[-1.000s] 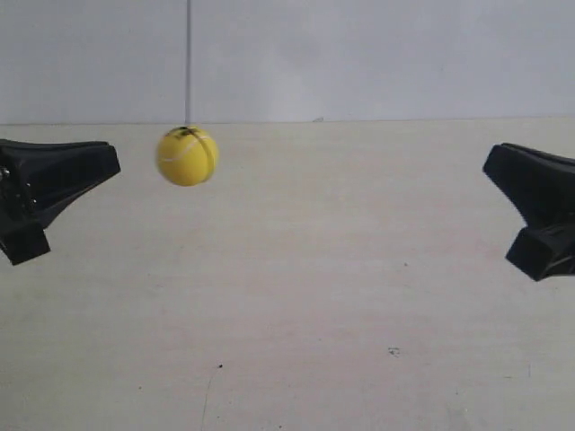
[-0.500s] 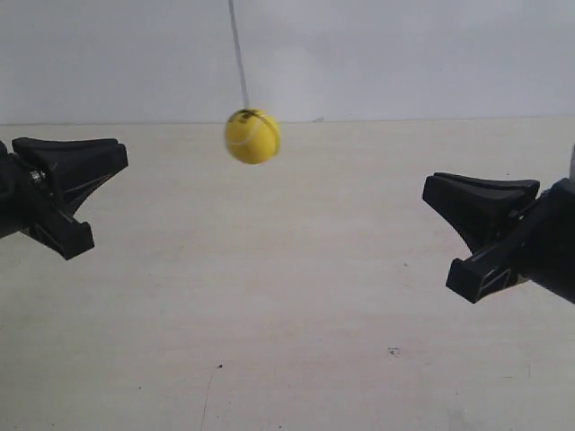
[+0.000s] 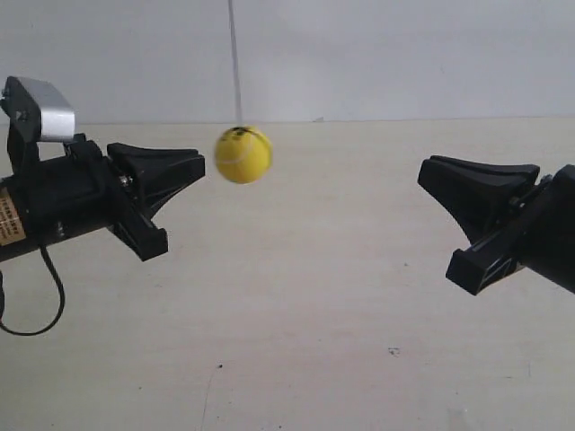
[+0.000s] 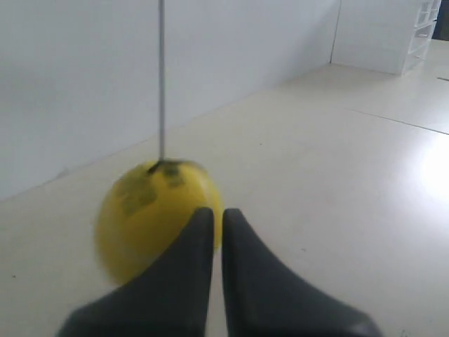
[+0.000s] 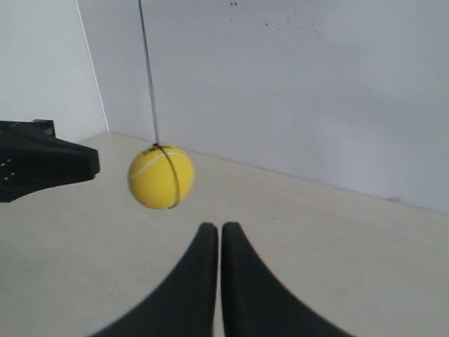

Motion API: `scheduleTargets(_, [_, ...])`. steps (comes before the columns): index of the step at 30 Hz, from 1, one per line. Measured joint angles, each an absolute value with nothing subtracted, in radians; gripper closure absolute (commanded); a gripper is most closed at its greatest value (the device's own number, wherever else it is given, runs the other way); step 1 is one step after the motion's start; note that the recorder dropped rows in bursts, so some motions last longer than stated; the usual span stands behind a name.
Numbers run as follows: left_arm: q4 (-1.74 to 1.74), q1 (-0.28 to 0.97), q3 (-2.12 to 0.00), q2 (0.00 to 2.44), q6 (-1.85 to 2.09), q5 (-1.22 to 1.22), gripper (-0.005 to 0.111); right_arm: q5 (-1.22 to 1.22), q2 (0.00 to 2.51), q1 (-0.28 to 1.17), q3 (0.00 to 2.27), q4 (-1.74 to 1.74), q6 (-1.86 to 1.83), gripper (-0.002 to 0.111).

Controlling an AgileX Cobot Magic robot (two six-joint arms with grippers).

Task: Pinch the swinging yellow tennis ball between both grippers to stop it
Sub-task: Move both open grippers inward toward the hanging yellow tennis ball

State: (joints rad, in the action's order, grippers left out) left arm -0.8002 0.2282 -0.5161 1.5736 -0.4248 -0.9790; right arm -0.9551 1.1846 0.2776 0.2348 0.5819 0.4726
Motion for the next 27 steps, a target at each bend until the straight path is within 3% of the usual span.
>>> scheduleTargets(14, [-0.634,0.234,-0.585,1.681,-0.312,-0.982,0.102,-0.949,1.187,0.278,0.256,0.630,0.498,0.108])
scheduleTargets(27, [-0.577,0.357,-0.708,1.750,-0.276,-0.890,0.102,-0.934,1.198,0.278,0.264,0.632,0.460,0.108])
